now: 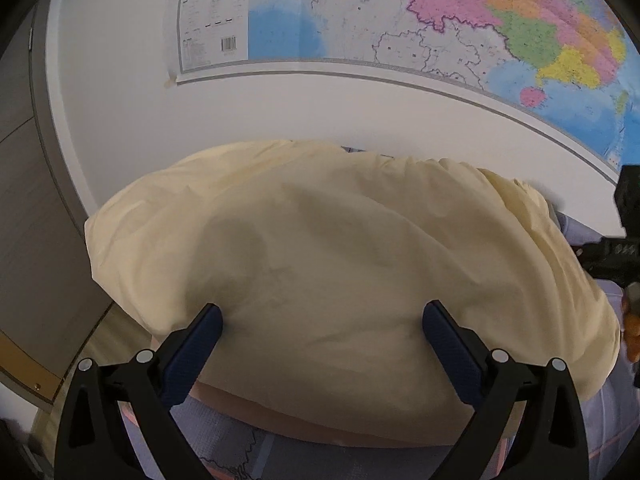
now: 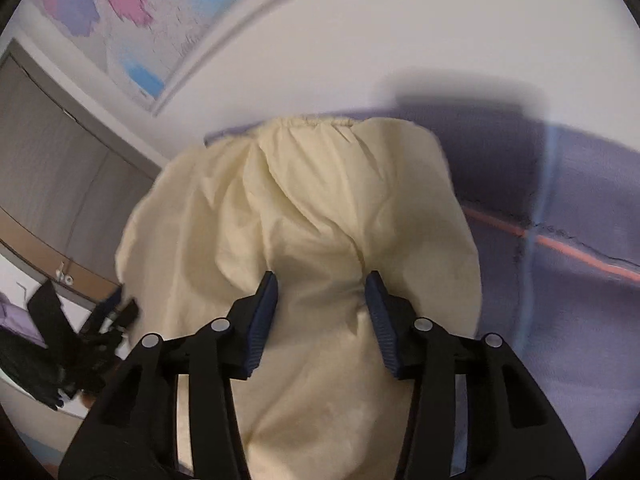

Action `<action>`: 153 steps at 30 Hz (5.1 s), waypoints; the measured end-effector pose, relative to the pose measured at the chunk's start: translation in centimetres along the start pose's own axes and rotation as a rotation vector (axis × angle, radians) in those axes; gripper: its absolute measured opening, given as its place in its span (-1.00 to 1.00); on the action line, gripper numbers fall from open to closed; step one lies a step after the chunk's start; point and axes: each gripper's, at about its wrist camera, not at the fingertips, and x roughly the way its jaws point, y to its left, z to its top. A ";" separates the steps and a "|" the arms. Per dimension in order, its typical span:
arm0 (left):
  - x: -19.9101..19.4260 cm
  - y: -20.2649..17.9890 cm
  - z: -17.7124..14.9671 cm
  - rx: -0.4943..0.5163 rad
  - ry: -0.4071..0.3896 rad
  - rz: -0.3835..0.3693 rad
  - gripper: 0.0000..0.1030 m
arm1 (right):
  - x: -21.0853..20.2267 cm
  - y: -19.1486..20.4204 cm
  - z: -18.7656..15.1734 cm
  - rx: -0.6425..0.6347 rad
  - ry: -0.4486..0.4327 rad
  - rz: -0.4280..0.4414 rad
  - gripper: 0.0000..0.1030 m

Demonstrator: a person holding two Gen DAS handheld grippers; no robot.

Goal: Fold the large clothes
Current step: 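Lower the cream shirt onto the pink garment with both grippers, then open both grippers and pull them back from the cream shirt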

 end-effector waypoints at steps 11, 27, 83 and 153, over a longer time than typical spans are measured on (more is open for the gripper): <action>-0.7 2.0 3.7 -0.010 -0.069 0.048 0.88 | -0.9 8.8 4.4 -0.278 -0.145 -0.077 0.02; 3.8 7.4 7.8 -0.078 0.000 0.097 0.84 | 0.7 9.2 3.7 -0.259 -0.094 -0.064 -0.06; -5.7 -4.6 -1.5 0.170 -0.022 -0.115 0.78 | -7.9 -0.6 -11.0 -0.164 -0.122 -0.038 0.22; -7.9 -9.4 -4.7 0.046 -0.045 -0.103 0.86 | -8.0 7.7 -10.9 -0.300 -0.150 -0.038 0.19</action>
